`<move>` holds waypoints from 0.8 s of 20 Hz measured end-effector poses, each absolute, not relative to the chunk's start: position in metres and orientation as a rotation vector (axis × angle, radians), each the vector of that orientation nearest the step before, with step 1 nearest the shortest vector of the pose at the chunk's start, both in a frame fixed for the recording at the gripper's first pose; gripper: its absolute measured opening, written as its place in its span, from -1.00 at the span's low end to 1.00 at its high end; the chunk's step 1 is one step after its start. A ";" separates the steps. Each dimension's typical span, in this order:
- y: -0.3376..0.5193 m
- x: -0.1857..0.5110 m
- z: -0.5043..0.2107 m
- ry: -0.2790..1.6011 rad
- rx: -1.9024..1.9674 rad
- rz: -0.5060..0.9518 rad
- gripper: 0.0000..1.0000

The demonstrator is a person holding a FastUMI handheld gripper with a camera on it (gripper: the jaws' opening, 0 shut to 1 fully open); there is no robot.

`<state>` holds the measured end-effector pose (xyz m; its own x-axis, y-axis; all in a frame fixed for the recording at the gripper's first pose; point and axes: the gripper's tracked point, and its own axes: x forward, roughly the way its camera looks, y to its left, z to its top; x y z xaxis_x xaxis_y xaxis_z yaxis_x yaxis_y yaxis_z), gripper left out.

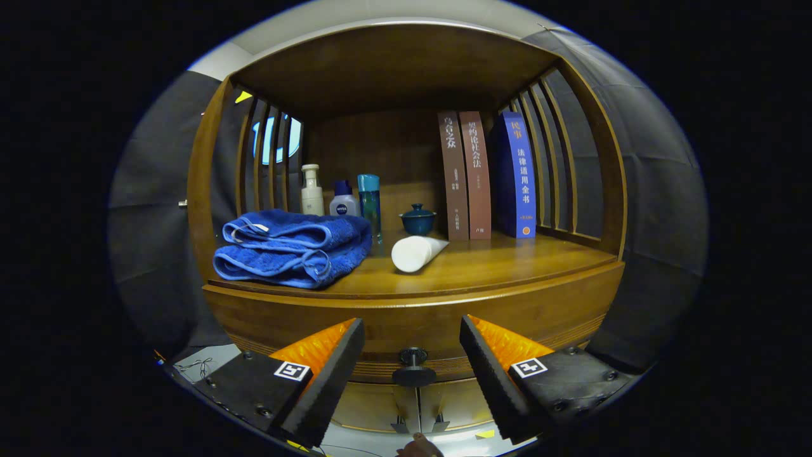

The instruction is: Pull open the drawer, take out the items inside it, and place them on the countertop above the cabinet.

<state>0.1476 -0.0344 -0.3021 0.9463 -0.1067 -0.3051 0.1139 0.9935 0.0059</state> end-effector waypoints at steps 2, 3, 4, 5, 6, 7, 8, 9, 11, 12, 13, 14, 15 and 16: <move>-0.031 0.142 -0.275 0.288 0.029 -0.101 0.99; -0.030 0.140 -0.259 0.272 0.031 -0.093 0.99; -0.029 0.136 -0.242 0.262 0.027 -0.090 0.99; -0.029 0.130 -0.226 0.256 0.016 -0.085 0.98; -0.028 0.126 -0.210 0.245 0.002 -0.085 0.98; -0.028 0.120 -0.193 0.233 -0.015 -0.085 0.98; -0.027 0.115 -0.174 0.219 -0.035 -0.084 0.99; -0.025 0.110 -0.157 0.201 -0.044 -0.076 0.98; -0.022 0.096 -0.121 0.168 -0.051 -0.074 0.98; -0.021 0.088 -0.106 0.168 -0.050 -0.076 0.97; -0.019 0.077 -0.094 0.168 -0.046 -0.073 0.97; -0.014 0.069 -0.080 0.163 -0.039 -0.069 0.97; -0.011 0.062 -0.067 0.160 -0.027 -0.060 0.96; -0.007 0.054 -0.057 0.155 -0.016 -0.051 0.97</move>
